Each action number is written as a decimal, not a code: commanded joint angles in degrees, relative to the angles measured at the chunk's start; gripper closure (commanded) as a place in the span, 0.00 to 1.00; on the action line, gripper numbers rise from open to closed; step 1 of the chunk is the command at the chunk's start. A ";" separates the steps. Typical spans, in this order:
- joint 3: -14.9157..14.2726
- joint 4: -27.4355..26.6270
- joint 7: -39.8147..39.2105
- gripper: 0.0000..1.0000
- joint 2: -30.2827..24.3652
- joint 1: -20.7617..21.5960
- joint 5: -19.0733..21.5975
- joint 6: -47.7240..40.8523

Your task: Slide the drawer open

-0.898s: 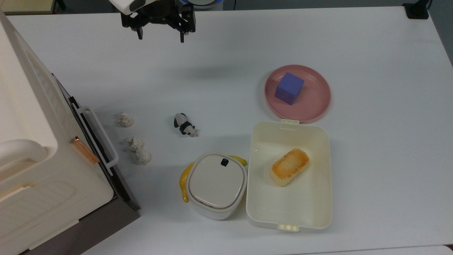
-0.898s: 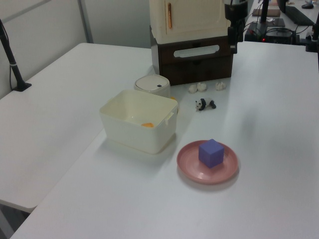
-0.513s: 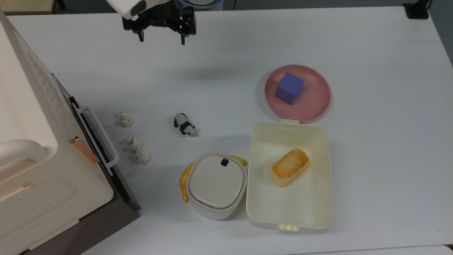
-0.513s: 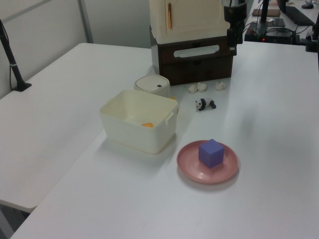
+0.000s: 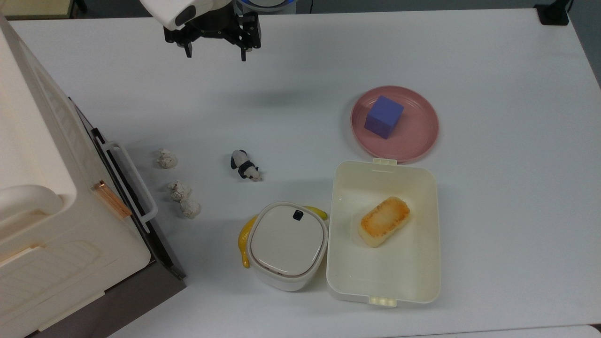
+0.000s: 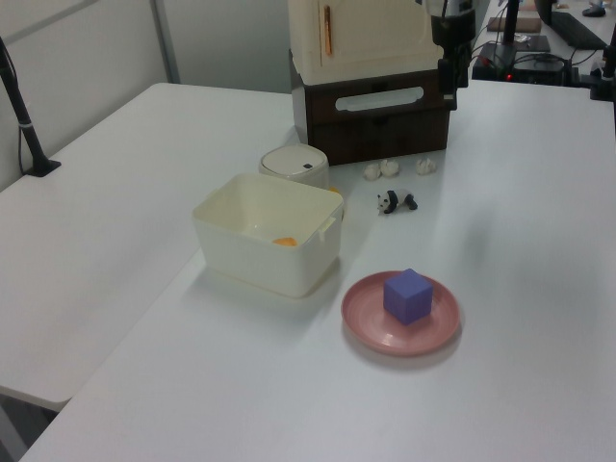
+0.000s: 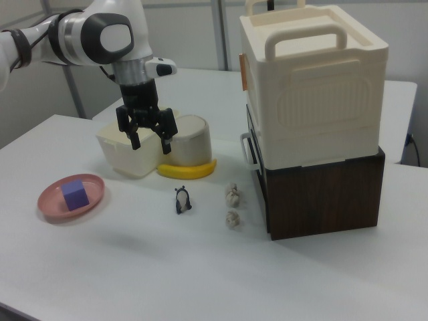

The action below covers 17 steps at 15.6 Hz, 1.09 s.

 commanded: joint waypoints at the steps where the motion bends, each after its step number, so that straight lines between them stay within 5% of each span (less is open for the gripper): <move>1: -0.60 -0.24 -1.32 0.00 -0.35 0.44 1.09 0.24; 10: -1.57 0.02 -17.21 0.05 4.30 -0.88 0.13 17.19; 17: -2.62 0.37 -17.58 0.14 10.54 -1.84 -4.35 33.54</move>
